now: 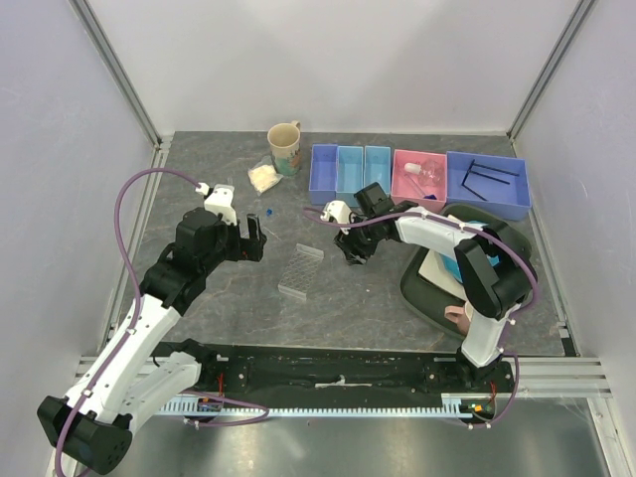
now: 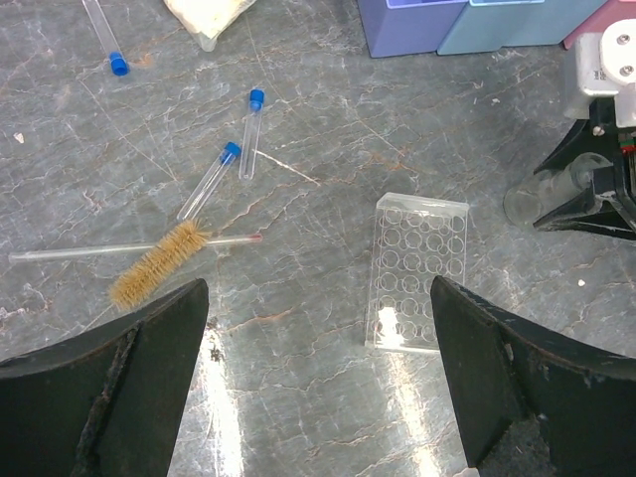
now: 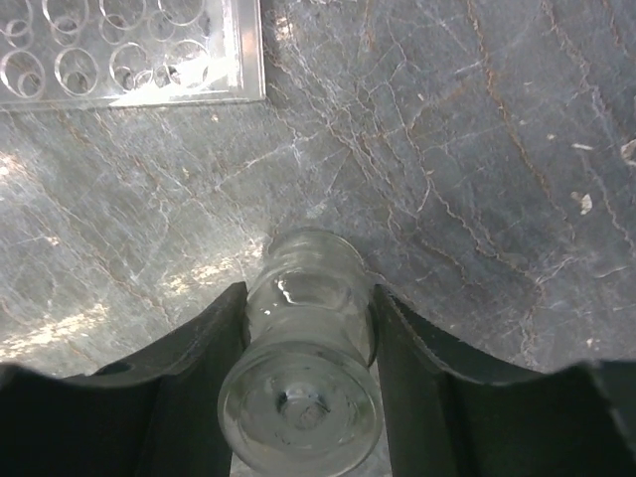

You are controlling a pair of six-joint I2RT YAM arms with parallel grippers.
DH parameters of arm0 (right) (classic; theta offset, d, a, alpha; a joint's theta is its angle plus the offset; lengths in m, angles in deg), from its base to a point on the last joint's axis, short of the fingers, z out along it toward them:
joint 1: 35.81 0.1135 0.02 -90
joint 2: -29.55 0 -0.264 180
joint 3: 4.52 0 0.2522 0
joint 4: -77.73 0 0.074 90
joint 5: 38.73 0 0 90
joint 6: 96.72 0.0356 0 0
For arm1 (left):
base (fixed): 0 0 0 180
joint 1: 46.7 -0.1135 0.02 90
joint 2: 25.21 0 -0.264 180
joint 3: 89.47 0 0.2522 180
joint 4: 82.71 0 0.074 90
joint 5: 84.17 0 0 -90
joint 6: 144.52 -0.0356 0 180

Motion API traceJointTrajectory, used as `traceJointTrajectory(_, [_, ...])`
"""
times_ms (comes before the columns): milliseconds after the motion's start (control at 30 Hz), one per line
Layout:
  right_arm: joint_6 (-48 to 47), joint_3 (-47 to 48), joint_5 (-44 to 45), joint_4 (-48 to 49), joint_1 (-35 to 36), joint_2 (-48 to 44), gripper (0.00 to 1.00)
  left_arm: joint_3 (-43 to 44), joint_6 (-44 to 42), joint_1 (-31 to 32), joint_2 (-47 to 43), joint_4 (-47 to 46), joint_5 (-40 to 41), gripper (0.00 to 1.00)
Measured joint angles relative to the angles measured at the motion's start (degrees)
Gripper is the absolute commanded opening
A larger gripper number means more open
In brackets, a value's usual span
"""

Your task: Organize the chemistry lab equipment

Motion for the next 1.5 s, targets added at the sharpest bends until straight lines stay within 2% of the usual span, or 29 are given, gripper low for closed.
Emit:
traceJointTrajectory(100, [0.1, 0.1, 0.0, -0.2, 0.0, 0.0, 0.32, 0.0, 0.0, 0.0, 0.0, 0.0, -0.3, 0.99])
traceJointTrajectory(400, [-1.2, 4.0, -1.1, -5.0, -0.3, -0.1, 0.23, -0.1, 0.0, 0.0, 0.0, 0.0, -0.8, 0.99])
traceJointTrajectory(567, [-2.5, 10.7, -2.4, -9.6, -3.5, -1.4, 0.23, -0.2, 0.0, 0.0, 0.0, 0.0, -0.8, 0.99])
traceJointTrajectory(833, [-4.3, 24.1, -2.7, -13.2, -17.8, -2.0, 0.24, -0.2, 0.0, 0.0, 0.1, 0.0, -0.9, 0.99])
traceJointTrajectory(967, [-5.2, 30.0, -0.9, -13.9, -23.2, 1.0, 0.24, -0.3, 0.0, 0.0, 0.2, 0.0, -0.8, 0.99])
traceJointTrajectory(1267, [-6.1, 35.7, 0.3, -14.8, -26.0, 13.2, 0.26, -0.3, 0.0, 0.0, 1.2, 0.0, -0.8, 0.99])
traceJointTrajectory(1500, [-5.0, 35.9, -1.0, -15.6, -26.3, 17.9, 0.27, -0.3, 0.0, 0.0, 2.1, 0.0, -0.7, 0.99])
